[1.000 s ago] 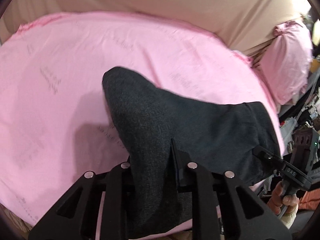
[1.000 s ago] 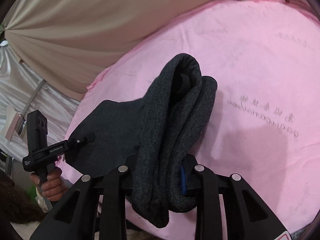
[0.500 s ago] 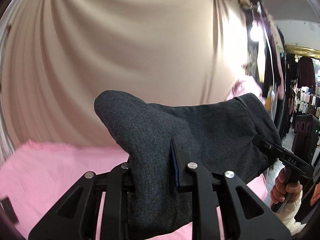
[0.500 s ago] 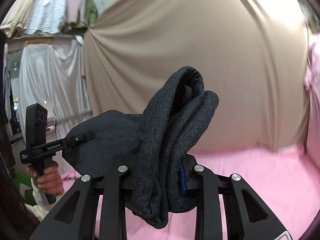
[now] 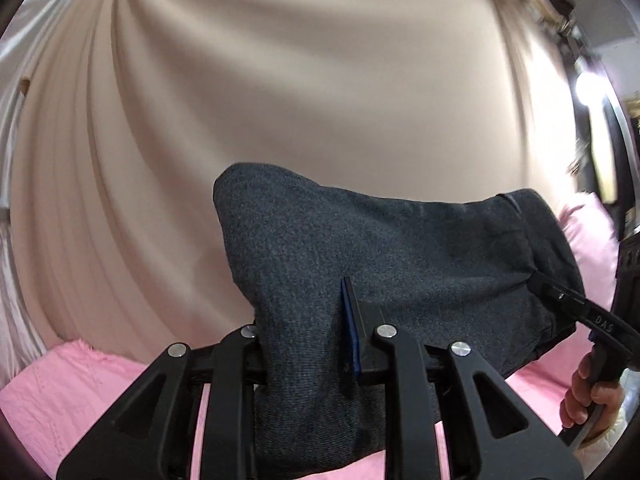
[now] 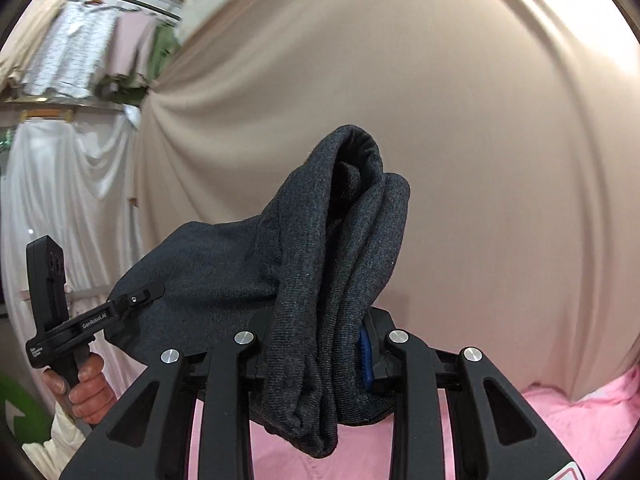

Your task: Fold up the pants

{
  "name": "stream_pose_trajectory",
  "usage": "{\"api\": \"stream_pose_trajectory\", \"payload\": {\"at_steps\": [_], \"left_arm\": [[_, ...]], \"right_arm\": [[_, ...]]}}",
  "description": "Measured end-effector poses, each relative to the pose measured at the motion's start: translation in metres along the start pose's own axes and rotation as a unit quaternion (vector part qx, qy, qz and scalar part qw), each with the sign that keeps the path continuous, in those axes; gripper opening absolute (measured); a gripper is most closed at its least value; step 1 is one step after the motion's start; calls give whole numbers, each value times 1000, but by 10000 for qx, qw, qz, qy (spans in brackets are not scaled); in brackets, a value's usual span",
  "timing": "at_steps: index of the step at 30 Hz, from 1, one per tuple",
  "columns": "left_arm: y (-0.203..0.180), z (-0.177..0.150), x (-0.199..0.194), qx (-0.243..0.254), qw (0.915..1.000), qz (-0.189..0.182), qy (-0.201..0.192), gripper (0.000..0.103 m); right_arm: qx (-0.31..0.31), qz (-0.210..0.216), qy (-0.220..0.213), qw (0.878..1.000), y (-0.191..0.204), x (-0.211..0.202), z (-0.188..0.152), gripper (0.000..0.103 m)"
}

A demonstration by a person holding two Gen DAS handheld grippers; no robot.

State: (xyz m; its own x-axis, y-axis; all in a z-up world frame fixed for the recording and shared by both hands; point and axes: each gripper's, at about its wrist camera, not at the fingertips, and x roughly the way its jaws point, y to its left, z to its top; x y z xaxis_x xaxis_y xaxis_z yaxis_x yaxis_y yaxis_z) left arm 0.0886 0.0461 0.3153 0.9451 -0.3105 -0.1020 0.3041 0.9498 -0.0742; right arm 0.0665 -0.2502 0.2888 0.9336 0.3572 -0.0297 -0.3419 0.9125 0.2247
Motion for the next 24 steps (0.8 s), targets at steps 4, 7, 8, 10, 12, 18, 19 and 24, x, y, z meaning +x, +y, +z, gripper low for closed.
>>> {"api": "stream_pose_trajectory", "payload": {"at_steps": [4, 7, 8, 10, 12, 18, 19, 24], "left_arm": [[18, -77, 113, -2, 9942, 359, 1013, 21], [31, -155, 183, 72, 9808, 560, 1864, 21], [34, -182, 200, 125, 9755, 635, 2101, 21], [45, -242, 228, 219, 9596, 791, 2690, 20], [57, -289, 248, 124, 9393, 829, 3327, 20], [99, -275, 209, -106, 9405, 1057, 3228, 61], [103, -257, 201, -186, 9451, 1105, 3070, 61], [91, -208, 227, -915, 9464, 655, 3027, 81]], "right_arm": [[675, -210, 823, 9941, -70, 84, -81, 26], [1055, -535, 1594, 9801, -111, 132, -162, 27], [1170, -609, 1835, 9741, -121, 143, -185, 27], [1391, -799, 2452, 9561, -142, 167, -240, 27], [1340, -1066, 3099, 9352, -152, 180, -283, 30], [1334, -1619, 2528, 9445, -167, 118, -239, 56], [1338, -1359, 2449, 9506, -163, 114, -227, 42], [1124, -455, 2671, 9560, -118, 163, -204, 2]]}}
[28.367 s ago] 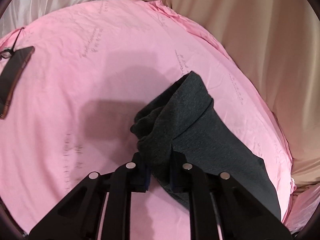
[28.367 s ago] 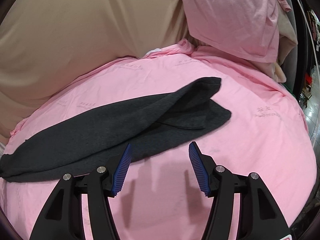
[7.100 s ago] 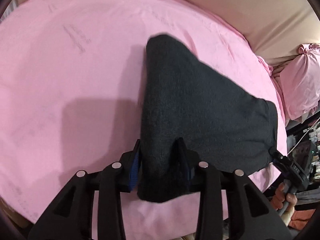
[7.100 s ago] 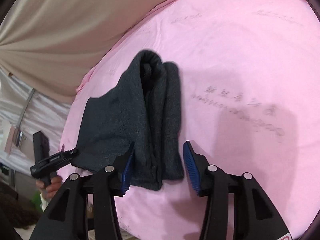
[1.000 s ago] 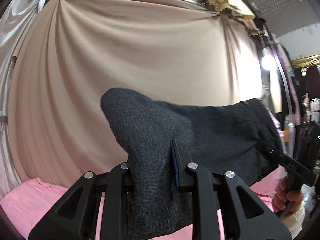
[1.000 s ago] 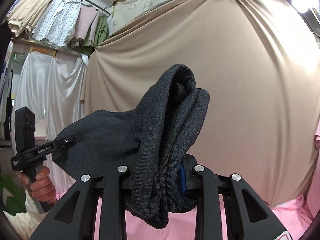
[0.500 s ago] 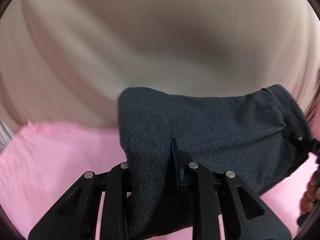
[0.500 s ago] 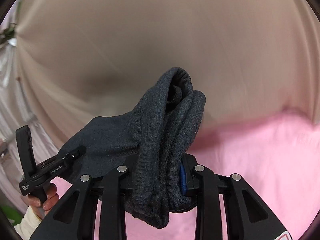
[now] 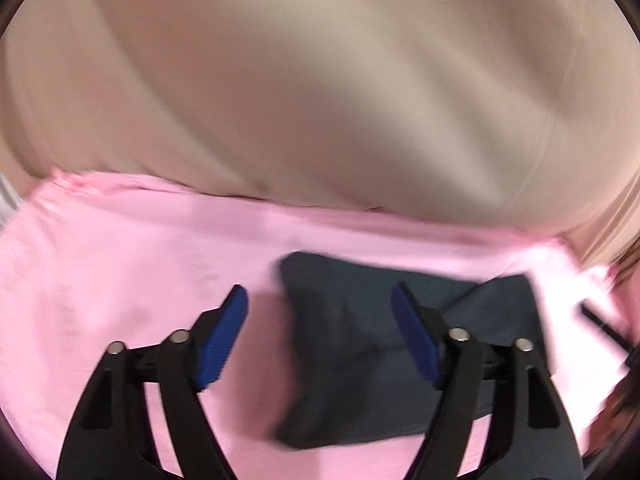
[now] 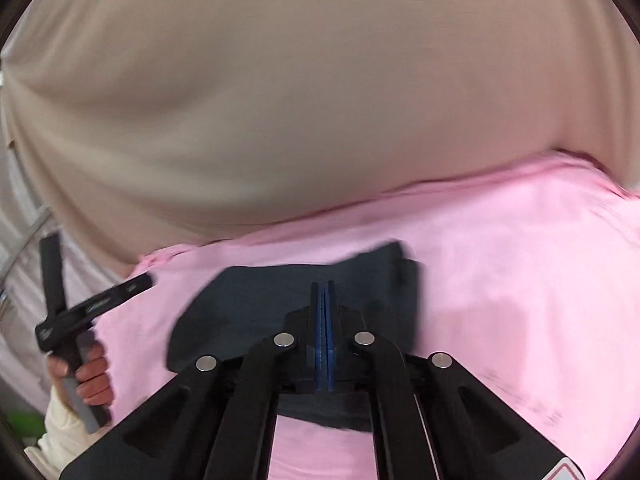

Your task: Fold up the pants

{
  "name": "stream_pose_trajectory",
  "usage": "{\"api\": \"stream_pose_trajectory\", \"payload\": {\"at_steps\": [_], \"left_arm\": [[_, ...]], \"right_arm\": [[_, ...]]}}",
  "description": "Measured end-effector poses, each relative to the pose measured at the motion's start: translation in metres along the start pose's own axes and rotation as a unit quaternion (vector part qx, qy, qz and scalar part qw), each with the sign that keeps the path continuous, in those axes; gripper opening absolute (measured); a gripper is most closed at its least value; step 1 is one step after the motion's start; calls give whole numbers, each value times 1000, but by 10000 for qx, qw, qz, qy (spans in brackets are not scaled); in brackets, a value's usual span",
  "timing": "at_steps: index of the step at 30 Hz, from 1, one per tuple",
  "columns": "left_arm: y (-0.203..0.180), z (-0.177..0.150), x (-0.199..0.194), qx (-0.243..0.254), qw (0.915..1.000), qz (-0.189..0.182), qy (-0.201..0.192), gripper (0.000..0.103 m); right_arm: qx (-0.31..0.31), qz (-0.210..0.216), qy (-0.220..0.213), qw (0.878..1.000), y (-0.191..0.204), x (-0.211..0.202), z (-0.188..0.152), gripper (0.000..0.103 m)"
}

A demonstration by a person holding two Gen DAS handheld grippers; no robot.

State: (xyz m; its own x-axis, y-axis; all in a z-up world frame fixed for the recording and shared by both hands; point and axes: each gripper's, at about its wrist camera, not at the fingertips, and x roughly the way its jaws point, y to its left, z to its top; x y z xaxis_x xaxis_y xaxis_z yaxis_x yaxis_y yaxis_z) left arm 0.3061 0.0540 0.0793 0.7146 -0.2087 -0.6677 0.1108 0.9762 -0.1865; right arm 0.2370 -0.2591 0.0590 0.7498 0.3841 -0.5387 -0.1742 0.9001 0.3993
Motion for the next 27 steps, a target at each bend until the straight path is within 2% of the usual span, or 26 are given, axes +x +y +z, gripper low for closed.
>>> {"api": "stream_pose_trajectory", "payload": {"at_steps": [1, 2, 4, 5, 6, 7, 8, 9, 11, 13, 14, 16, 17, 19, 20, 21, 22, 23, 26, 27], "left_arm": [[-9, 3, 16, -79, 9997, -144, 173, 83], [-17, 2, 38, -130, 9992, -84, 373, 83], [-14, -7, 75, -126, 9970, 286, 711, 82], [-6, -15, 102, -127, 9933, 658, 939, 80], [3, -18, 117, -153, 9899, 919, 1068, 81], [16, -25, 128, -270, 9896, 842, 1133, 85], [29, -27, 125, -546, 9919, 553, 1009, 87], [32, -26, 123, -606, 9917, 488, 1021, 87], [32, -25, 118, -540, 9912, 567, 1064, 86], [28, -25, 100, -401, 9929, 614, 938, 84], [27, -27, 83, -323, 9948, 561, 786, 84], [25, -31, 59, -69, 9966, 620, 536, 84], [26, -35, 48, 12, 9963, 700, 494, 84], [23, -45, 34, 93, 9969, 535, 562, 85], [27, -55, 26, 137, 9971, 419, 619, 88], [29, -67, 17, 215, 9967, 342, 700, 90], [35, -71, 7, 252, 9961, 329, 777, 91], [31, -83, 8, 271, 9956, 342, 832, 91], [33, -100, 14, 103, 9940, 275, 1054, 91], [33, -104, 17, 23, 9936, 238, 1102, 87]], "right_arm": [[-116, -74, 114, 9998, 17, 21, 9, 2], [-200, -213, 240, 9993, 23, 39, 10, 2], [-188, -974, 638, 9930, 4, 80, 6, 0], [-51, -1240, 814, 9889, -22, 94, -2, 0], [166, -898, 597, 9940, -38, 91, -6, 0], [476, -771, 548, 9944, -53, 86, -9, 0], [740, -621, 548, 9938, -61, 83, -11, 0], [754, -664, 587, 9932, -53, 81, -9, 0], [438, -780, 541, 9945, -24, 70, -6, 0], [99, -534, 336, 9980, -1, 52, -5, 0], [-62, -646, 322, 9974, 3, 53, -4, 0], [-287, -1284, 859, 9876, -6, 76, -15, 0], [-121, -1147, 871, 9895, -15, 77, -22, 0], [200, -1014, 780, 9916, -17, 59, -25, 0], [238, -1035, 650, 9922, -12, 42, -26, 6], [210, -1012, 530, 9932, -8, 30, -30, 26], [198, -1032, 495, 9932, -10, 24, -32, 52], [219, -1088, 528, 9924, -11, 20, -36, 57], [488, -978, 951, 9894, -22, 33, -55, 57], [515, -1037, 1004, 9882, -32, 33, -55, 54]]}}
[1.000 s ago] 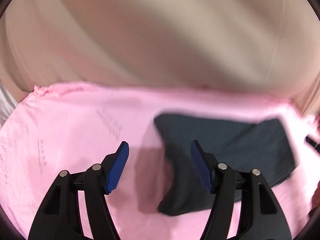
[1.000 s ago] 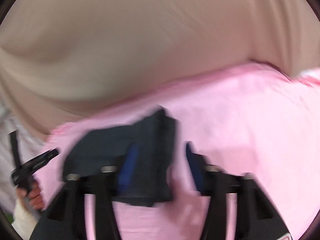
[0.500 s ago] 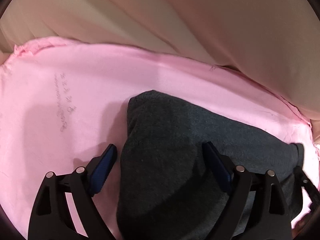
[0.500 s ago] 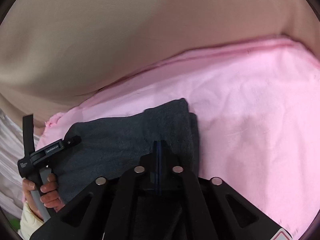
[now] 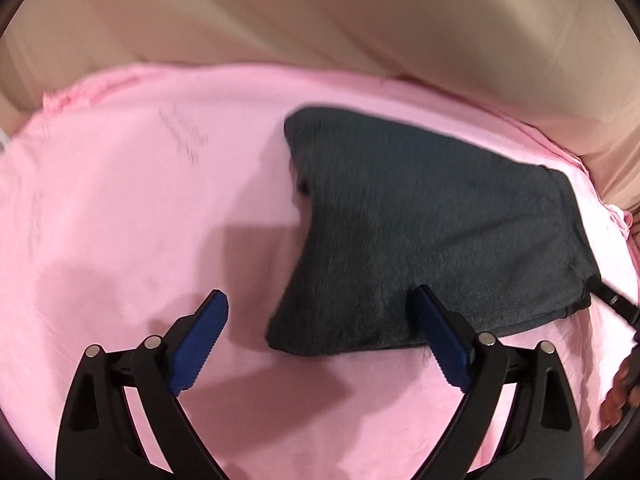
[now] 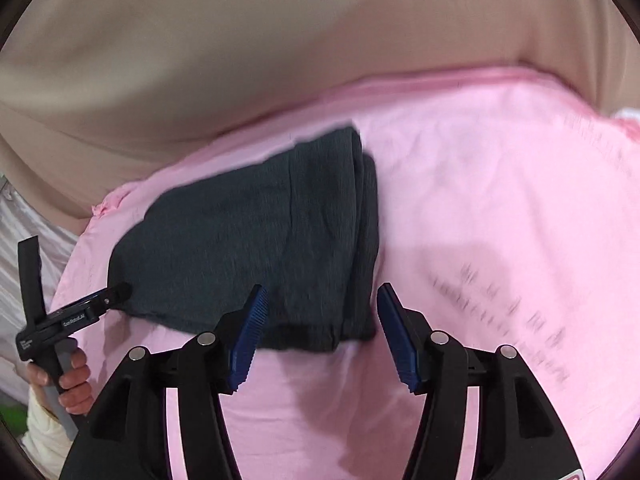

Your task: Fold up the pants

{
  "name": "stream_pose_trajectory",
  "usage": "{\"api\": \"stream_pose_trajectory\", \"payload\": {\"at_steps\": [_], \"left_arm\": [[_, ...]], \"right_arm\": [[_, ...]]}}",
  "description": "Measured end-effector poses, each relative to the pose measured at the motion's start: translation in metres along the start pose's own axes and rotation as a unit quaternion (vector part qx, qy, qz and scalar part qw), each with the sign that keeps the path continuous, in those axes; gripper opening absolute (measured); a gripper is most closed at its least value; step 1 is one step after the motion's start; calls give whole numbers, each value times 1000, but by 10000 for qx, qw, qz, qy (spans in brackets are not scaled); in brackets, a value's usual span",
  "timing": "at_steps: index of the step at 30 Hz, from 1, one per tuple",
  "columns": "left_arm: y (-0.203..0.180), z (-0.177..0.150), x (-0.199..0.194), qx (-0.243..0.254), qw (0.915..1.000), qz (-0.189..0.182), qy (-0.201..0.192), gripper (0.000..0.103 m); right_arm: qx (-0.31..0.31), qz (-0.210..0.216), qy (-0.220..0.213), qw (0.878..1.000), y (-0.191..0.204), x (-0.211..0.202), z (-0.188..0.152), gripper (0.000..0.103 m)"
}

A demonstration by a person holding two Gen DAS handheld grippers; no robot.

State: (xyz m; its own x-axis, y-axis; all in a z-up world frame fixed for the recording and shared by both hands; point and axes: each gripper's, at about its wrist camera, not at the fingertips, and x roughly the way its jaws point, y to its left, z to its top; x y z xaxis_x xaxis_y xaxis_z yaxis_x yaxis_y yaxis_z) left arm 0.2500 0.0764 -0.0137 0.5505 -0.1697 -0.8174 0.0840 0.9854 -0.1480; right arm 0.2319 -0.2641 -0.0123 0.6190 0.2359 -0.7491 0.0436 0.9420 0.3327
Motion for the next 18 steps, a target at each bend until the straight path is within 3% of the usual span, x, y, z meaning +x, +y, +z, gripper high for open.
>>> {"api": "stream_pose_trajectory", "payload": {"at_steps": [1, 2, 3, 5, 6, 8, 10, 18], "left_arm": [[-2, -2, 3, -38, 9999, -101, 12, 85], [-18, -1, 8, -58, 9997, -216, 22, 72], [-21, 0, 8, -119, 9990, -416, 69, 62], [-26, 2, 1, -49, 9989, -447, 114, 45], [-30, 5, -3, 34, 9993, -368, 90, 43], [-36, 2, -5, 167, 9996, -241, 62, 44], [-37, 0, -5, 158, 9997, -189, 44, 47], [-32, 9, 8, 98, 9998, -153, 59, 55]], "right_arm": [[5, 13, -2, 10000, -2, 6, -3, 51], [55, 85, -37, 9999, -8, 3, -3, 48], [110, 189, -29, 9998, -8, 1, -2, 40], [82, 292, -97, 9995, -7, -8, -1, 31], [-10, 288, -156, 9995, -4, -13, 0, 30], [-69, 222, -150, 9996, -10, -17, -4, 30], [-165, 21, -69, 9998, -7, -14, -7, 38], [-6, 15, -162, 9999, -7, -7, -12, 54]]}}
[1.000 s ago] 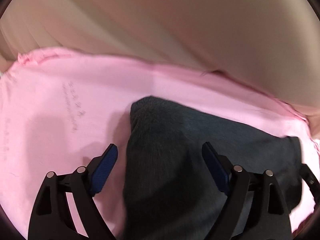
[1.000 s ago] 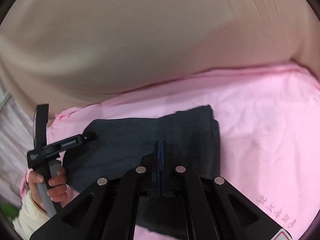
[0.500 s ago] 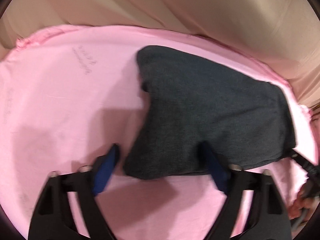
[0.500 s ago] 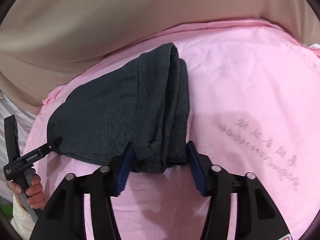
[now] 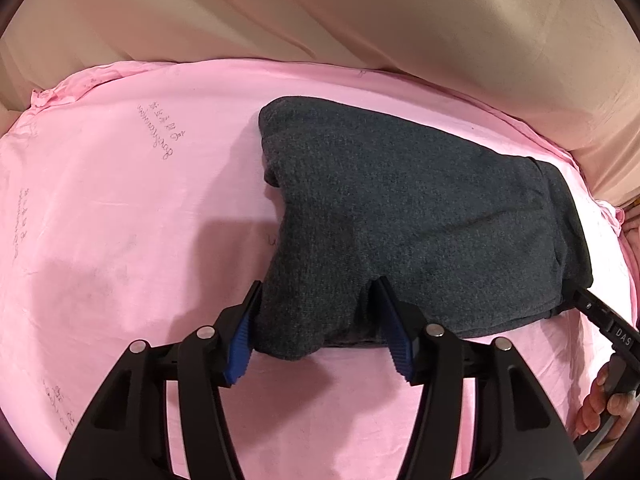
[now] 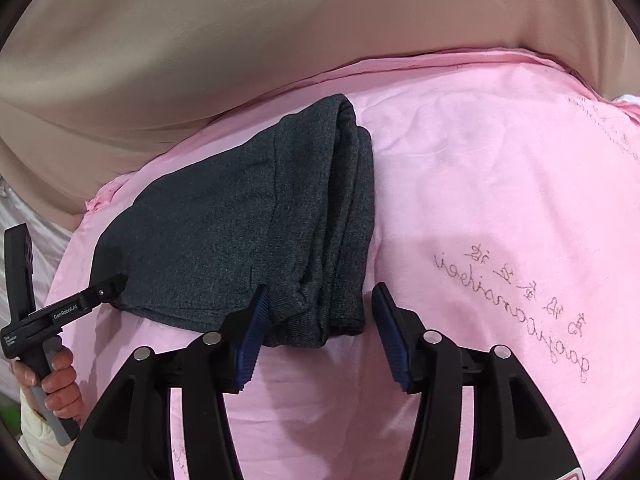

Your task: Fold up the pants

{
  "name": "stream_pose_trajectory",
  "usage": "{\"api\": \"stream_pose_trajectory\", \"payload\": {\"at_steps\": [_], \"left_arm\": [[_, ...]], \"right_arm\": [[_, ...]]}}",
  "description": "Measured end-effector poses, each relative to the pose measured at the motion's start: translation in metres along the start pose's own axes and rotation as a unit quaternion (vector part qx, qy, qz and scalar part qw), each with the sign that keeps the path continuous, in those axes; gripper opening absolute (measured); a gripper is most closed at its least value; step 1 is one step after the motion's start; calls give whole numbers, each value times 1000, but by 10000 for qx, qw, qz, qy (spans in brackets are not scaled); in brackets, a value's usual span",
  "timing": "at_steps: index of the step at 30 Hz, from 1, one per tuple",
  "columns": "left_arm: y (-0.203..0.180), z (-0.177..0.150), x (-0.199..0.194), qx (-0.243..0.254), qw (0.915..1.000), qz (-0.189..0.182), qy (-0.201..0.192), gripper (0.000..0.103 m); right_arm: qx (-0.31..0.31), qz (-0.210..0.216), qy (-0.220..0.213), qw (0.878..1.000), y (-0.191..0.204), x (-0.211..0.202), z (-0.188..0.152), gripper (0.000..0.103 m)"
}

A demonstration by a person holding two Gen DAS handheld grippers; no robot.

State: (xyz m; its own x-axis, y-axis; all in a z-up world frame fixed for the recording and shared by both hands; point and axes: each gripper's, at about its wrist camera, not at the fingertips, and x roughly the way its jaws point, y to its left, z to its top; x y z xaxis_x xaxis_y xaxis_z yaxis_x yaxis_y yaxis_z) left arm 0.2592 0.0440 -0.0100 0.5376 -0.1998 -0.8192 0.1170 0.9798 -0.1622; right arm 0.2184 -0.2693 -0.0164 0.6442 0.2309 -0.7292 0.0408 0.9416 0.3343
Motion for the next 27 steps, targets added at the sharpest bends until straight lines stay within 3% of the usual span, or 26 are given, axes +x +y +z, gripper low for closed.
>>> {"api": "stream_pose_trajectory", "payload": {"at_steps": [9, 10, 11, 13, 15, 17, 19, 20, 22, 23, 25, 27], "left_arm": [[4, 2, 10, -111, 9999, 27, -45, 70], [5, 3, 11, -127, 9999, -67, -35, 66], [6, 3, 12, -161, 9994, -304, 3, 49], [7, 5, 7, -266, 9988, -406, 32, 32], [8, 4, -7, -288, 9984, -477, 47, 24], [10, -2, -18, -286, 9978, -592, 101, 23], [9, -7, -12, -255, 9980, -545, 217, 26], [8, -9, -6, -207, 9989, -399, 156, 33], [5, -12, -7, -97, 9998, -190, 8, 39], [2, -14, -16, -18, 9999, -100, -82, 40], [-4, -22, -38, 131, 9992, 141, -357, 42], [-13, -38, -70, 409, 9950, 406, -818, 66]], "right_arm": [[185, 260, -11, 9995, -11, 8, 0, 57], [180, 364, 22, 9992, -11, 10, 0, 41], [255, 475, 77, 9985, -12, 11, -1, 38], [340, 600, 99, 9976, -12, 4, 0, 31], [295, 718, 47, 9970, -6, -14, 1, 29], [217, 767, 26, 9968, -4, -28, -2, 29], [139, 539, 120, 9984, -8, -18, -8, 35], [131, 350, 370, 9986, -13, -2, -13, 38], [321, 458, 255, 9981, -18, -9, -17, 41], [353, 331, 233, 9986, -16, -21, -18, 42], [137, -82, -235, 9996, -5, -55, -25, 44], [-188, -566, -718, 9956, 12, -91, -43, 44]]}}
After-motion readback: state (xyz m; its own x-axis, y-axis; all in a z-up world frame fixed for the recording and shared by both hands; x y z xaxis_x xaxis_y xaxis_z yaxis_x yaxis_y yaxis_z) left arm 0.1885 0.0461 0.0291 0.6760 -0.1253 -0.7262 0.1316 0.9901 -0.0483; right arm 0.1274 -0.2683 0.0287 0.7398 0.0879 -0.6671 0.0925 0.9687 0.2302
